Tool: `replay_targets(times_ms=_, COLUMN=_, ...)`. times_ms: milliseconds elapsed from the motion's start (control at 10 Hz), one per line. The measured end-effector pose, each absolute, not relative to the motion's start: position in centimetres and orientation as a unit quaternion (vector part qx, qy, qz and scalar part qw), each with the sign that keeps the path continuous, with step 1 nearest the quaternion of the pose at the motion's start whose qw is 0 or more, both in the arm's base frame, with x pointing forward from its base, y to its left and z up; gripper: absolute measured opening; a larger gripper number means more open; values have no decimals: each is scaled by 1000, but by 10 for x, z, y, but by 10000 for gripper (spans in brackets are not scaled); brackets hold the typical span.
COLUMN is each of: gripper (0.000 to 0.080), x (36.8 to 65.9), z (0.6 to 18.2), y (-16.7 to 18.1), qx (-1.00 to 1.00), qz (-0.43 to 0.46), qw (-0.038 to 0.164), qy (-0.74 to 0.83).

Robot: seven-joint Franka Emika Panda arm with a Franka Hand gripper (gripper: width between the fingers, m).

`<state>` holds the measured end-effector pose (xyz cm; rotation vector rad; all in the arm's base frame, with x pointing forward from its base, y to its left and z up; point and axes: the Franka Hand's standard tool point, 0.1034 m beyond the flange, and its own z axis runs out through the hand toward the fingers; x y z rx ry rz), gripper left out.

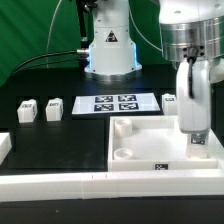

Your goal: Assemble one leg

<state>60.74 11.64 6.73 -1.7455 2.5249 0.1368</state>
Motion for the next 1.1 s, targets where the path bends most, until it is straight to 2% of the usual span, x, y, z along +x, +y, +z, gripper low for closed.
replay_targets(times_ms=500, gripper=300, x=608, z=68, y=116, qx=-571, qz=42, qw=37, qy=819)
replay_targets(times_ms=600, gripper=471, x=608, z=68, y=116, qx=-572, qz=42, qw=37, qy=818)
replay_targets(times_ms=700, gripper=471, x=608, z=68, y=116, qx=-573, qz=42, qw=37, qy=818)
replay_targets(times_ms=800, gripper=617, x=608, z=68, y=116, qx=-573, qz=42, qw=37, qy=818)
replay_targets(times_ms=1100, gripper=647, x=608, z=68, y=116, qx=-574, qz=42, qw=37, qy=817)
